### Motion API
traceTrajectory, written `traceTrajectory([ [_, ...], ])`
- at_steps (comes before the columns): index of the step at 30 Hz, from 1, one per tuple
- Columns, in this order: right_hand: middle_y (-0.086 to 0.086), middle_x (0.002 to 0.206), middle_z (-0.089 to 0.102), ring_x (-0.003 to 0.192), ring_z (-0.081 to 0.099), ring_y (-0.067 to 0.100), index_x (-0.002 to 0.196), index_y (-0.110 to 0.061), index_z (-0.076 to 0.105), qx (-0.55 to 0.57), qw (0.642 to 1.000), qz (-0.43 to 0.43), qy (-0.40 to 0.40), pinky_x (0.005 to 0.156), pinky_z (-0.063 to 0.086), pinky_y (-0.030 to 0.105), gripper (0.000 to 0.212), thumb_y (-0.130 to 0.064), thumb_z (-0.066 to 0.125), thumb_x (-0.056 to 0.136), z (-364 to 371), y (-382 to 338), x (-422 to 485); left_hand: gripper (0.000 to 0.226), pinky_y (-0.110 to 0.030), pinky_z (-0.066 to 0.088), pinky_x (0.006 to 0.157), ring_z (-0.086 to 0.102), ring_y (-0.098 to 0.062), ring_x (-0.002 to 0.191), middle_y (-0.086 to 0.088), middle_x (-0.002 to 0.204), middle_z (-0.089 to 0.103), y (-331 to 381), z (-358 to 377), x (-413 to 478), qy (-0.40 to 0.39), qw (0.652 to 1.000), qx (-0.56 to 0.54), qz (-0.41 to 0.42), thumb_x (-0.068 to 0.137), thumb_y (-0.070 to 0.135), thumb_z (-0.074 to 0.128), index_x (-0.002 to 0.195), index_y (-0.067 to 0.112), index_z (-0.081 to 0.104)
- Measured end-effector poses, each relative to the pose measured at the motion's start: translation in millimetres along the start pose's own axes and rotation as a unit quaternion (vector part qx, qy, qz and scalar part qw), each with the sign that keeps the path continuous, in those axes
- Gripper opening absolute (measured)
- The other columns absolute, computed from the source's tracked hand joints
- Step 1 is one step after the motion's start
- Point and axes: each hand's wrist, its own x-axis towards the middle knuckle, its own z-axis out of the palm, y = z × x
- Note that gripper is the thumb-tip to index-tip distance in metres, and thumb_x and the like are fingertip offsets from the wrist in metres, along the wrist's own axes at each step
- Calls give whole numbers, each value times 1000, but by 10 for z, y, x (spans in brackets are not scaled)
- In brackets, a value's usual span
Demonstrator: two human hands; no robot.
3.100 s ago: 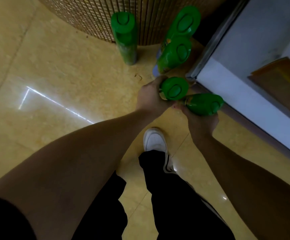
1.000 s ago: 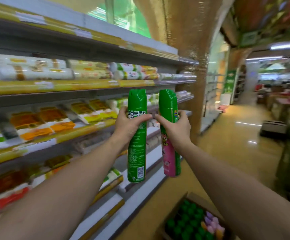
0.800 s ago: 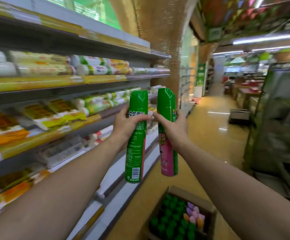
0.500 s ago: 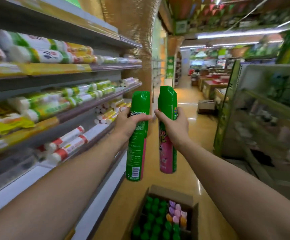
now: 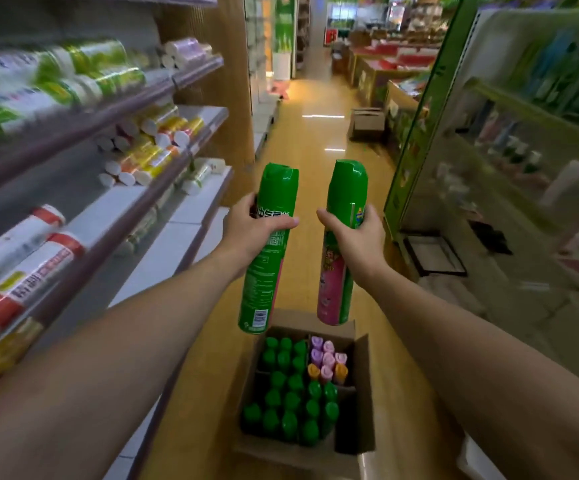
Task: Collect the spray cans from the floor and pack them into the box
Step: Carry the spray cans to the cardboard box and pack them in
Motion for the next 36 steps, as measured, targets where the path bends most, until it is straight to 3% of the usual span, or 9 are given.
traceTrajectory([
  [5,-8,97,70,85,69,6,102,-29,59,-5,999,47,-23,71,53,25,42,-38,89,74,249,473,477,60,-45,60,86,72,-13,90,11,98,75,-432,61,548,24,999,34,-19,52,41,94,106,29,70],
  [10,-8,95,68,88,68,12,92,-36,53,-48,996,63,-44,84,59,44,42,-41,90,71,508,1016,1047,75,-42,58,91,68,-14,101,6,110,73,-760,143,1076,1,993,111,-35,54,42,96,120,22,66],
  [13,-8,98,68,93,67,15,100,-38,52,-80,993,70,-55,88,58,48,48,-47,88,69,628,1268,1378,78,-43,57,94,65,-18,107,1,116,70,-957,214,1420,-5,988,143,-55,58,32,97,126,17,62],
  [16,-7,109,65,101,65,17,128,-35,44,-112,990,62,-64,89,57,45,73,-46,86,69,689,1465,1627,85,-46,57,94,64,-20,110,1,118,68,-1172,290,1697,-12,983,164,-77,53,34,99,127,19,60],
  [20,-5,102,63,96,65,19,118,-29,43,-120,986,100,-63,83,60,50,68,-34,90,69,790,1812,1883,72,-42,55,94,62,-20,111,4,114,66,-1491,407,2005,-39,977,182,-100,58,28,98,118,24,58],
  [24,-4,103,66,97,66,19,117,-28,46,-111,981,147,-59,84,60,50,67,-31,91,67,1031,2225,2109,75,-39,56,92,63,-18,108,3,115,69,-1941,574,2413,-76,969,201,-124,58,32,98,123,20,62],
  [28,-2,109,64,102,64,20,116,-31,44,-135,973,182,-41,87,57,43,63,-33,89,72,1318,2701,2289,71,-36,54,89,62,-15,107,8,110,66,-2504,779,2834,-134,956,214,-147,59,29,98,117,23,59],
  [32,3,117,56,107,55,19,124,-21,48,-197,951,240,-5,84,45,29,66,-33,88,74,1530,3268,2429,76,-35,53,92,60,-17,110,5,116,66,-3182,923,3217,-215,931,247,-165,60,32,97,125,21,59],
  [36,5,112,57,103,54,20,130,-10,51,-230,927,293,36,77,34,18,71,-22,91,72,1699,3911,2441,81,-28,49,93,59,-18,118,4,124,65,-3949,998,3458,-288,896,273,-199,64,36,96,134,22,57],
])
